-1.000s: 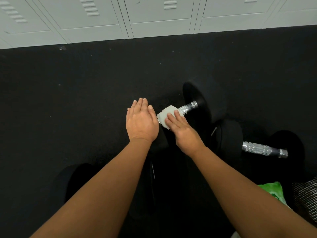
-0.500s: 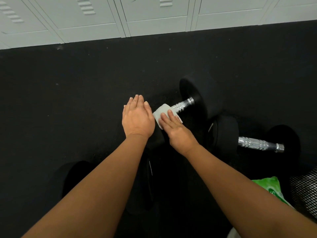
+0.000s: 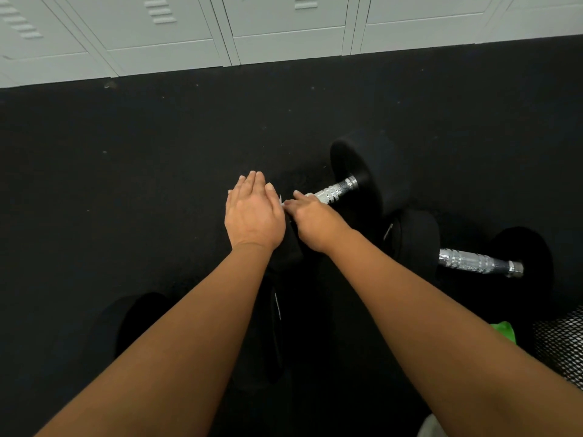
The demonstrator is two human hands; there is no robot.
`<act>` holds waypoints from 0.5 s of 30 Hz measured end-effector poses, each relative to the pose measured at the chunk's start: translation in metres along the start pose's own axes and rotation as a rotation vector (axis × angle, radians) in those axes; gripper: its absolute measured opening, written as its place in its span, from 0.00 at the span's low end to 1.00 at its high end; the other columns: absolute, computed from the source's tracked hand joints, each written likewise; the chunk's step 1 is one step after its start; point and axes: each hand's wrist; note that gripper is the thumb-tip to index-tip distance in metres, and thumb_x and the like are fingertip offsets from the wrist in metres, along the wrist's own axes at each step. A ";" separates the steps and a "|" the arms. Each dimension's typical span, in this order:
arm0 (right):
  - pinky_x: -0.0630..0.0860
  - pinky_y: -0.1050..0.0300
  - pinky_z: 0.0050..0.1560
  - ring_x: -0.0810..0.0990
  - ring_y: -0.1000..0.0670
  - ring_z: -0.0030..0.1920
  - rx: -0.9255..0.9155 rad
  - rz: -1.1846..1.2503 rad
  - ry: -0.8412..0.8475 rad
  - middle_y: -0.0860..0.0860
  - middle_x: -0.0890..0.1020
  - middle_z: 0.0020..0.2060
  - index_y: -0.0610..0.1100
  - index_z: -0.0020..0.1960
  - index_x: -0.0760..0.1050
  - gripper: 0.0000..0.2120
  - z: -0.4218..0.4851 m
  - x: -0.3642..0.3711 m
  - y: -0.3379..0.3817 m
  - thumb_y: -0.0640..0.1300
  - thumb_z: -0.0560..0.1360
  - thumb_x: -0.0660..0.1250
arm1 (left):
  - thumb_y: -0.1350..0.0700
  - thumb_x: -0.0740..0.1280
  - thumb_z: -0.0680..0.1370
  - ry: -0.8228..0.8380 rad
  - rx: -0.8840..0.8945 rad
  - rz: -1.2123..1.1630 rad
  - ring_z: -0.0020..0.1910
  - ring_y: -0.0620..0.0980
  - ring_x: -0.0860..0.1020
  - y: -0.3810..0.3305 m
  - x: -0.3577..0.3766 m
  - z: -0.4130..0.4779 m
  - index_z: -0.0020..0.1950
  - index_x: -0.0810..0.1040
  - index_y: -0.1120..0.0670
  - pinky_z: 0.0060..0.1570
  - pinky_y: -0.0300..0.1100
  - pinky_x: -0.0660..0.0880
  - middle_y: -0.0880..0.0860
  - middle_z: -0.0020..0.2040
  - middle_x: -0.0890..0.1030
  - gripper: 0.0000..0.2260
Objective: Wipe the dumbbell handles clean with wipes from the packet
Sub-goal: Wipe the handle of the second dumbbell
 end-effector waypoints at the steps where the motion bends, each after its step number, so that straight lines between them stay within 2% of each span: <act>1: 0.51 0.52 0.74 0.57 0.46 0.75 0.009 0.001 0.020 0.45 0.72 0.67 0.39 0.67 0.69 0.19 0.005 -0.004 -0.001 0.33 0.77 0.55 | 0.51 0.48 0.83 0.002 0.002 0.000 0.75 0.49 0.59 0.000 0.000 0.000 0.73 0.64 0.57 0.75 0.47 0.53 0.53 0.74 0.66 0.22; 4: 0.49 0.53 0.74 0.57 0.47 0.75 0.052 0.019 0.010 0.44 0.73 0.66 0.40 0.66 0.70 0.20 0.007 -0.012 -0.009 0.31 0.75 0.57 | 0.50 0.48 0.83 0.002 0.001 -0.003 0.75 0.50 0.59 0.000 0.000 0.001 0.73 0.64 0.57 0.75 0.46 0.53 0.53 0.74 0.66 0.22; 7: 0.49 0.52 0.74 0.55 0.45 0.75 0.122 0.041 -0.092 0.44 0.71 0.67 0.40 0.66 0.70 0.22 -0.002 -0.008 -0.010 0.29 0.74 0.57 | 0.51 0.48 0.83 -0.011 0.001 -0.008 0.75 0.50 0.59 0.000 0.000 0.000 0.73 0.65 0.57 0.75 0.47 0.53 0.54 0.73 0.66 0.22; 9: 0.52 0.51 0.74 0.56 0.43 0.75 0.143 0.041 -0.064 0.43 0.71 0.66 0.40 0.64 0.72 0.19 -0.004 -0.006 -0.004 0.30 0.75 0.56 | 0.51 0.48 0.83 -0.008 0.001 -0.006 0.75 0.50 0.59 0.000 0.000 0.000 0.73 0.65 0.57 0.75 0.47 0.53 0.53 0.74 0.66 0.22; 11: 0.55 0.51 0.72 0.63 0.43 0.71 0.109 0.031 0.037 0.42 0.75 0.62 0.40 0.61 0.73 0.16 0.004 -0.008 0.000 0.33 0.76 0.56 | 0.51 0.48 0.83 0.000 0.001 -0.003 0.75 0.49 0.58 0.000 0.000 0.000 0.73 0.64 0.57 0.75 0.46 0.52 0.53 0.74 0.65 0.22; 13: 0.64 0.51 0.66 0.72 0.42 0.63 0.090 0.027 0.095 0.43 0.79 0.56 0.41 0.59 0.73 0.13 0.015 -0.013 0.001 0.36 0.76 0.57 | 0.50 0.48 0.83 0.006 0.002 -0.004 0.75 0.49 0.58 0.000 0.000 0.000 0.74 0.64 0.57 0.75 0.46 0.52 0.53 0.74 0.65 0.22; 15: 0.70 0.50 0.60 0.74 0.41 0.59 0.107 0.037 0.120 0.44 0.79 0.54 0.42 0.58 0.73 0.12 0.020 -0.020 -0.003 0.38 0.76 0.57 | 0.51 0.48 0.83 0.001 0.005 -0.012 0.75 0.49 0.59 0.001 0.000 0.001 0.73 0.65 0.57 0.75 0.46 0.52 0.53 0.74 0.66 0.21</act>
Point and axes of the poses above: each hand's wrist, its own z-axis towards the middle knuckle, its own x-axis out of the palm, y = z × x
